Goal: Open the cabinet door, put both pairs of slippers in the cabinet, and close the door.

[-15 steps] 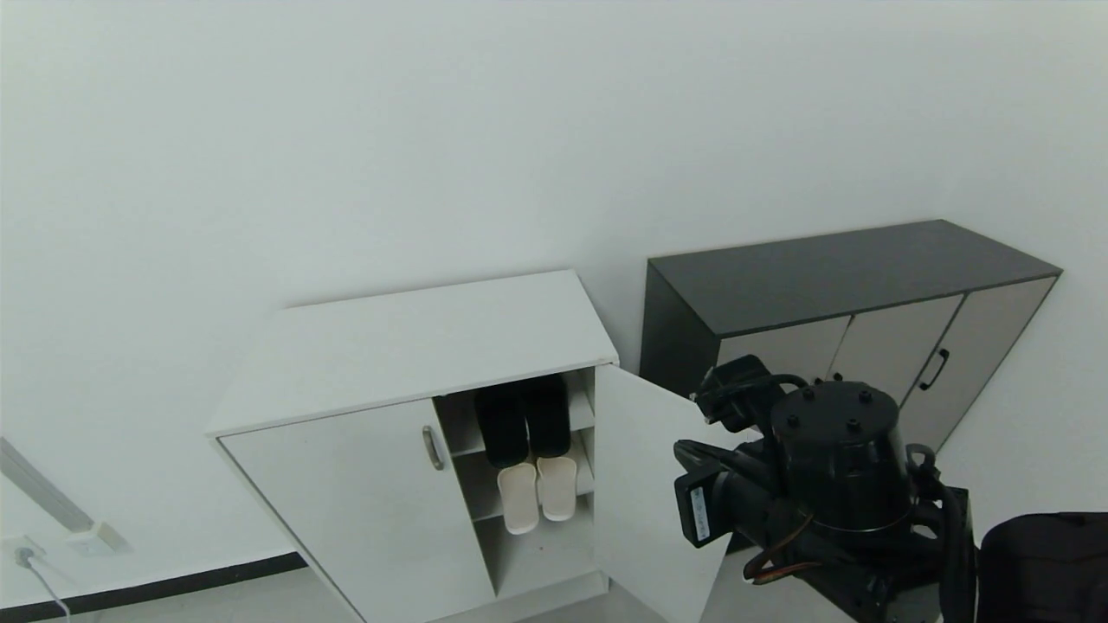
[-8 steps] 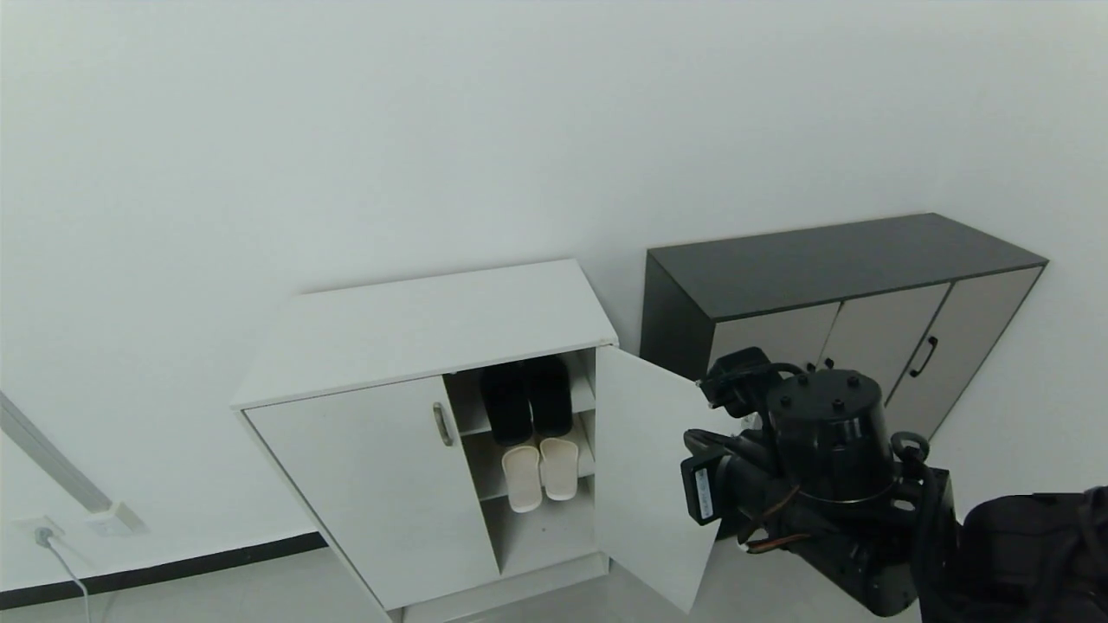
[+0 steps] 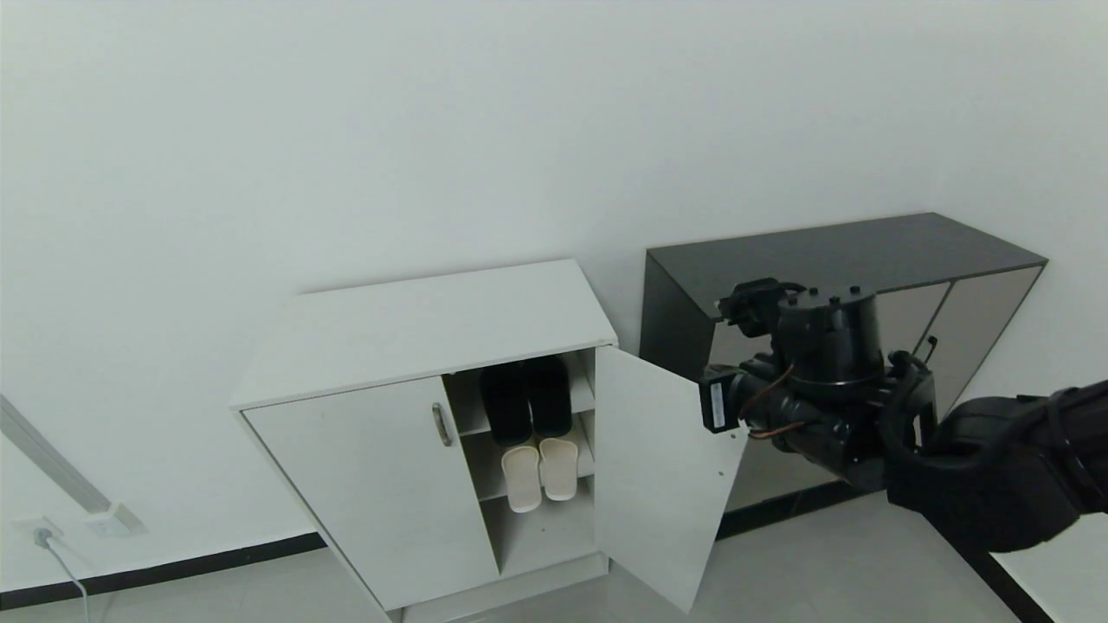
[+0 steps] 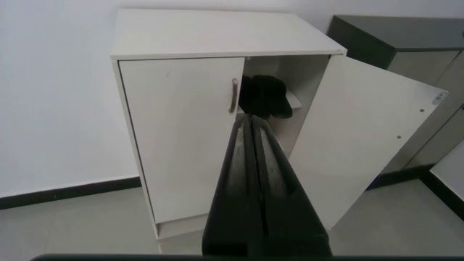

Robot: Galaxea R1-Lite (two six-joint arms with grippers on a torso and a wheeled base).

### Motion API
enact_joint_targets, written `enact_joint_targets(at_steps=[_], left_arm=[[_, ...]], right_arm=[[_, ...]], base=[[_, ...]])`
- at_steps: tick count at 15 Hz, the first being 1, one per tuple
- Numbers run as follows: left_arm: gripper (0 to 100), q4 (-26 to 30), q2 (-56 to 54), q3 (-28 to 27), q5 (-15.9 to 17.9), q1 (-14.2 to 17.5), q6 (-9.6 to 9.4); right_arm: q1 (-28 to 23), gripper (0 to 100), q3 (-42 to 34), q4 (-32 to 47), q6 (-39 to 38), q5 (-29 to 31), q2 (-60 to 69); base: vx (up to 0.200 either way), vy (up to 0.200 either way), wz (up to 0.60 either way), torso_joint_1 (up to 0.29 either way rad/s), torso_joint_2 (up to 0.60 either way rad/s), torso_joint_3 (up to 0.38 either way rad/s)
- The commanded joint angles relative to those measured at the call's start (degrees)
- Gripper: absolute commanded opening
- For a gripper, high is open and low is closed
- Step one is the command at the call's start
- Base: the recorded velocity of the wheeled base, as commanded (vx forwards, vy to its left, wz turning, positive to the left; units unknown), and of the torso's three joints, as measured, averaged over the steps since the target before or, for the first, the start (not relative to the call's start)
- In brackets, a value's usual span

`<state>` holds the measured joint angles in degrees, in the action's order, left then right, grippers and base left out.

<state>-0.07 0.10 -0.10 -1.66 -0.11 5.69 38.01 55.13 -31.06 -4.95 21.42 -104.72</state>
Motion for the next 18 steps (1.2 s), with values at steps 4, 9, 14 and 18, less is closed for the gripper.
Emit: enact_joint_targets(at_steps=[4, 9, 14, 18], left_arm=[[0, -0.01, -0.01, 0.01, -0.01, 0.02, -0.07], [0, -0.01, -0.01, 0.01, -0.01, 0.02, -0.07], [0, -0.01, -0.01, 0.01, 0.08, 0.02, -0.16], [0, -0.01, -0.01, 0.01, 0.08, 0.02, -0.16]], right_arm=[[-6.81, 0, 7.72, 0.56, -0.32, -2.87, -6.11], [-9.45, 0, 9.21, 0.48, -3.75, -5.69, -11.39], [-10.15, 0, 8.59, -4.8, -5.69, -6.74, -16.84], [-11.82, 0, 12.55, -4.97, -5.6, -6.92, -20.26]], base=[[0.0, 0.0, 0.0, 0.0, 0.0, 0.0], [0.0, 0.0, 0.0, 0.0, 0.0, 0.0], [0.0, 0.0, 0.0, 0.0, 0.0, 0.0], [0.0, 0.0, 0.0, 0.0, 0.0, 0.0]])
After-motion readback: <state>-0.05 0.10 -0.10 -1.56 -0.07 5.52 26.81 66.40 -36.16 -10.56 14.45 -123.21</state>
